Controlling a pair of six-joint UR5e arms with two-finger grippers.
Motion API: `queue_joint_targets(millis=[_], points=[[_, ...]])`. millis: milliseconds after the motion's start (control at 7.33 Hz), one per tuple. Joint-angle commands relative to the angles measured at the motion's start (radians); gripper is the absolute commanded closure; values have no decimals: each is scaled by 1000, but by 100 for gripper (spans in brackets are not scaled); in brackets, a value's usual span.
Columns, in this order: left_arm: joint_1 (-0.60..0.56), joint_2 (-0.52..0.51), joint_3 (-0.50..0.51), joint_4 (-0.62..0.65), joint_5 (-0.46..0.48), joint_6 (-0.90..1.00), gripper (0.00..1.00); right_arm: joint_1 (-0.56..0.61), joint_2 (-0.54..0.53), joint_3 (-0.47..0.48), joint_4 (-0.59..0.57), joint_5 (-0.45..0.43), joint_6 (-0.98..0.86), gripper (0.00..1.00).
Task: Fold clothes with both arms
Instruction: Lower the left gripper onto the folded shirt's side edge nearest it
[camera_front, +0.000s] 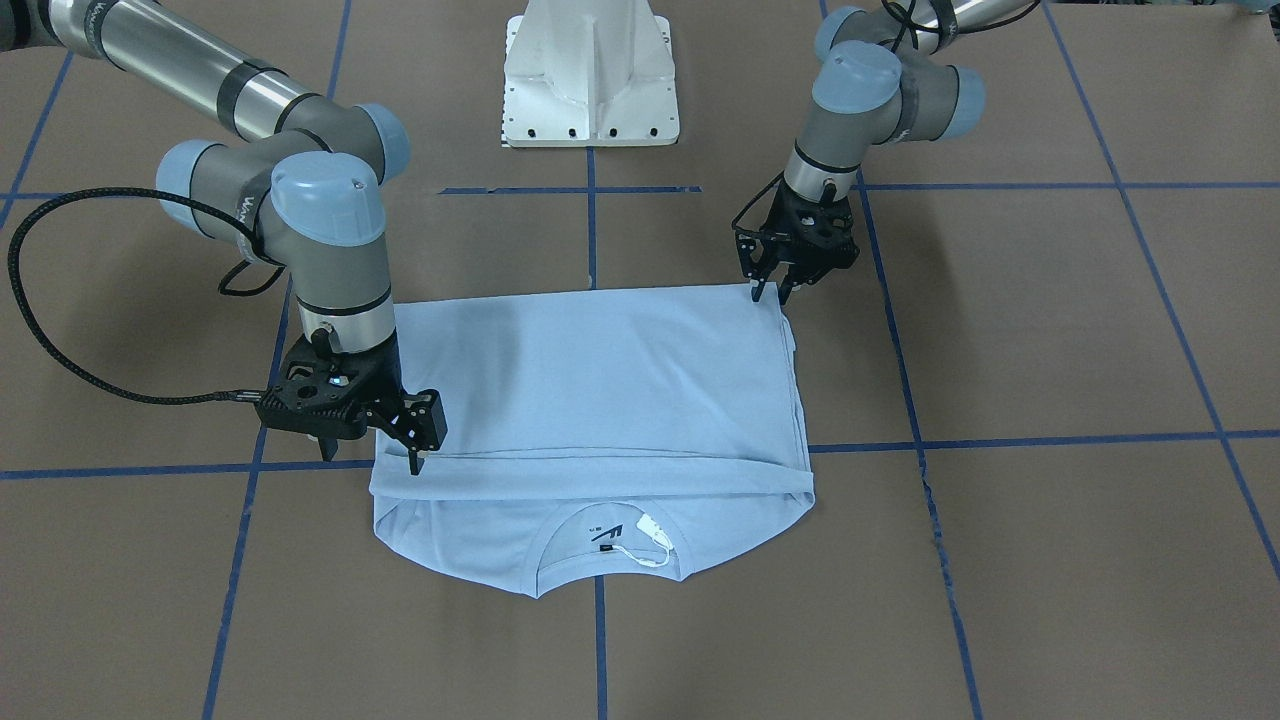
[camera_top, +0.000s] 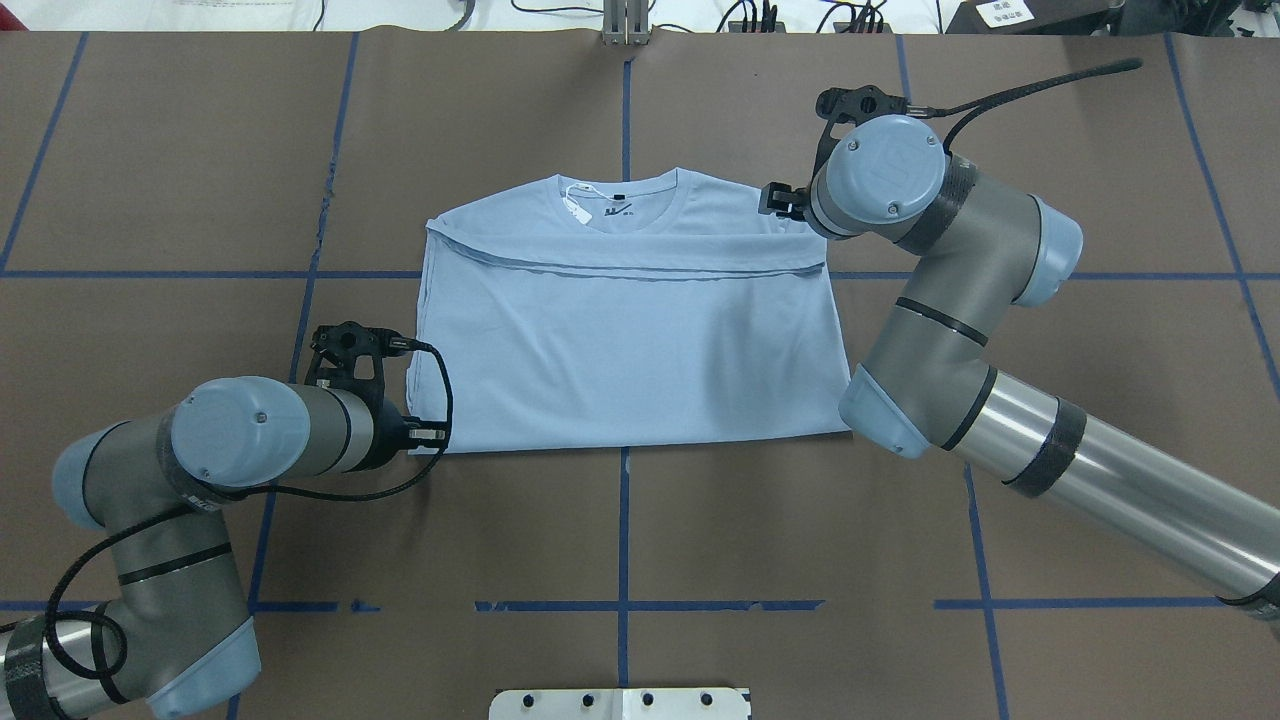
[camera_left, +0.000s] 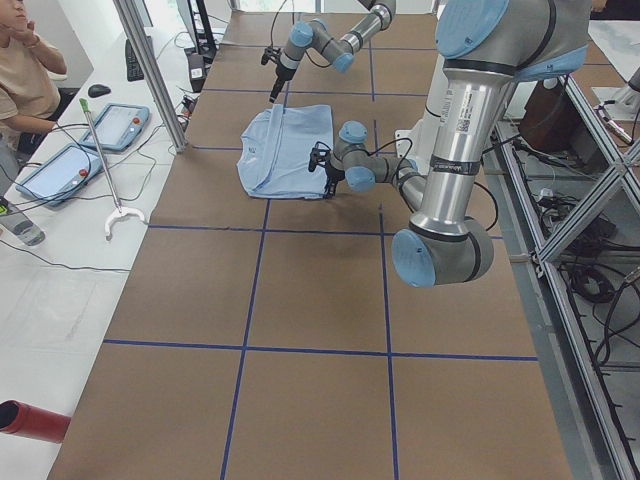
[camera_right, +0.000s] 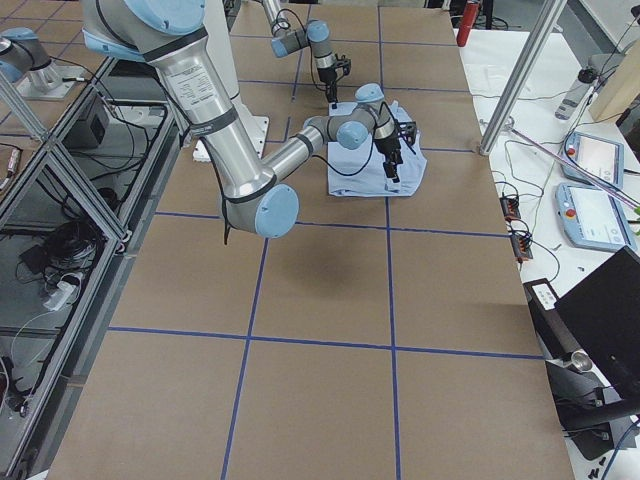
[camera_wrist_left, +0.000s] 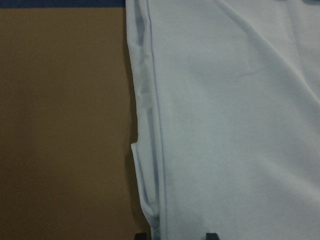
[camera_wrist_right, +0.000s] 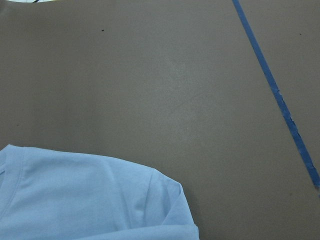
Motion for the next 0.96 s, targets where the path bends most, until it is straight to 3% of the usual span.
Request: queue_joint_targets(millis=[0, 137, 273, 683, 819], points=[[10, 0, 0, 0, 2, 0, 59, 0, 0, -1, 0, 0, -5, 0], [10, 0, 0, 2, 2, 0, 76, 0, 0, -2, 0, 0, -6, 0], [10, 0, -2, 2, 5, 0, 100, 0, 0, -2, 0, 0, -6, 0], [-14, 109, -88, 6, 3, 23, 100, 0, 1, -2, 0, 0, 0, 0], [-57, 109, -76, 9, 6, 90, 100, 0, 1, -2, 0, -2, 0, 0]])
